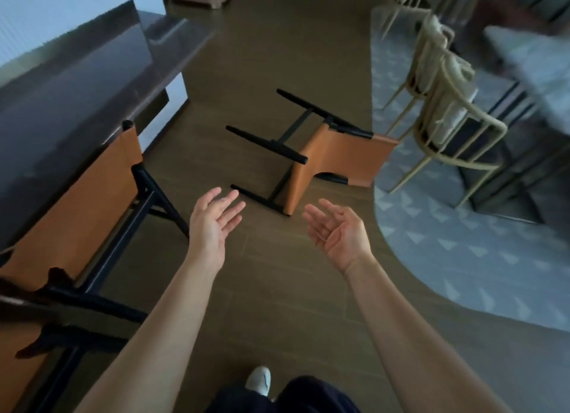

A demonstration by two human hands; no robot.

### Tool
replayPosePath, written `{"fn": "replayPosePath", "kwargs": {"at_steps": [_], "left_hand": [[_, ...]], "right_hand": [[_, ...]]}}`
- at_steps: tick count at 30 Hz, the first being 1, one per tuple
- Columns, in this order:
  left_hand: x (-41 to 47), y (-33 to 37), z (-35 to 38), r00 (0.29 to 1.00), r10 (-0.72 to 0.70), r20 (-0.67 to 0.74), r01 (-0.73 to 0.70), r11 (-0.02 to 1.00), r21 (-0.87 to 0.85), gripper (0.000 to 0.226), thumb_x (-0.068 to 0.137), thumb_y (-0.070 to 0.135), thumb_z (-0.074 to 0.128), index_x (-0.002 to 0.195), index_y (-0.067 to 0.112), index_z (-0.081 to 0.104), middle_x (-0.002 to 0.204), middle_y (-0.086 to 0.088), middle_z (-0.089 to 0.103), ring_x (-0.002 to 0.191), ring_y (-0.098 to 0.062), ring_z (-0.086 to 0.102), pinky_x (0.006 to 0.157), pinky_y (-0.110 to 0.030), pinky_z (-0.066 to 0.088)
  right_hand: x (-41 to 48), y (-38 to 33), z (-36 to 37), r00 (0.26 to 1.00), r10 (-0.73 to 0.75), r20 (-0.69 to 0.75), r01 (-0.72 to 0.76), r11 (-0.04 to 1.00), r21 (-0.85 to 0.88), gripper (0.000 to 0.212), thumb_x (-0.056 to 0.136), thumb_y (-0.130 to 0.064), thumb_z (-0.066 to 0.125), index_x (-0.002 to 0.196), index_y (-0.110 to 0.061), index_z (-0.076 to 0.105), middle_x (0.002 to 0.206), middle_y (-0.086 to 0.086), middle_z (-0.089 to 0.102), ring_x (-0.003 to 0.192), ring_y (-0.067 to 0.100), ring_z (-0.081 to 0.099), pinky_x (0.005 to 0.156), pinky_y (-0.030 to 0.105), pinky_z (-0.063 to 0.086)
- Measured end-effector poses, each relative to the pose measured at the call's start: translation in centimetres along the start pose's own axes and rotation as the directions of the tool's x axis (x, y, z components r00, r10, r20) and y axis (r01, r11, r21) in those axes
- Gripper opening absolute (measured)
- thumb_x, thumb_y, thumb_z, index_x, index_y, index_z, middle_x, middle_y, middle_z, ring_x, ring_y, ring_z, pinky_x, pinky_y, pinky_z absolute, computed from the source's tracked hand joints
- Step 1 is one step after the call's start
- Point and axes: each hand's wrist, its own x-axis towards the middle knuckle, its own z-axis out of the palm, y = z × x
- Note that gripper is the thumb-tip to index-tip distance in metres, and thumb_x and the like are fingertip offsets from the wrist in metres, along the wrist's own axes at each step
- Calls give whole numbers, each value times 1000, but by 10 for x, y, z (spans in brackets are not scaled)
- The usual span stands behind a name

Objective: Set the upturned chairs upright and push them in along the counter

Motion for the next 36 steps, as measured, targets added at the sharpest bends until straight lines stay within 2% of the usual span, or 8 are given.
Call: {"fn": "replayPosePath", "kwargs": {"at_steps": [6, 13, 21, 25, 31, 36], "left_hand": [[24, -31, 71, 987, -115, 117, 108, 992, 67, 35, 98, 9, 45, 133, 12, 50, 115, -6, 70, 104, -23, 69, 98, -41, 50], [52, -75, 172, 965, -160, 210, 127, 978, 163, 31, 95, 10, 51, 125, 18, 55, 110, -3, 73, 102, -21, 70, 98, -41, 50], [73, -131, 308, 966, -170, 195, 147, 981, 131, 32, 97, 10, 48, 128, 13, 54, 112, -5, 72, 102, -22, 70, 99, -41, 50], [86, -153, 367, 964, -182, 195, 166, 982, 95, 30, 98, 10, 46, 126, 13, 54, 112, -6, 71, 103, -23, 69, 98, -40, 50], [126, -173, 428, 956, -205, 211, 194, 978, 73, 32, 101, 11, 39, 129, 13, 53, 111, -5, 72, 102, -22, 70, 92, -36, 52], [180, -186, 467, 955, -229, 189, 221, 973, 65, 31, 101, 12, 39, 128, 12, 54, 110, -6, 72, 100, -22, 70, 93, -37, 53]], "right_hand": [[13, -37, -55, 988, -75, -134, 87, 992, 88, 34, 99, -21, 38, 125, -11, 59, 112, 13, 73, 107, 25, 69, 93, 37, 50], [50, -101, -119, 972, -87, -218, 125, 978, 167, 31, 95, -17, 45, 120, -9, 61, 110, 14, 73, 101, 25, 70, 96, 38, 48], [98, -210, -195, 972, -74, -223, 106, 985, 138, 28, 93, -17, 48, 117, -10, 63, 106, 13, 74, 93, 24, 72, 83, 34, 51], [124, -261, -223, 976, -76, -205, 101, 989, 112, 30, 93, -17, 50, 120, -12, 61, 110, 13, 73, 107, 26, 68, 86, 34, 49], [170, -306, -254, 971, -57, -230, 92, 985, 148, 28, 95, -17, 49, 121, -12, 59, 112, 15, 72, 110, 29, 66, 87, 35, 48], [226, -339, -259, 968, -59, -246, 97, 985, 145, 28, 94, -16, 49, 120, -11, 60, 110, 15, 73, 113, 29, 65, 99, 38, 44]]}}
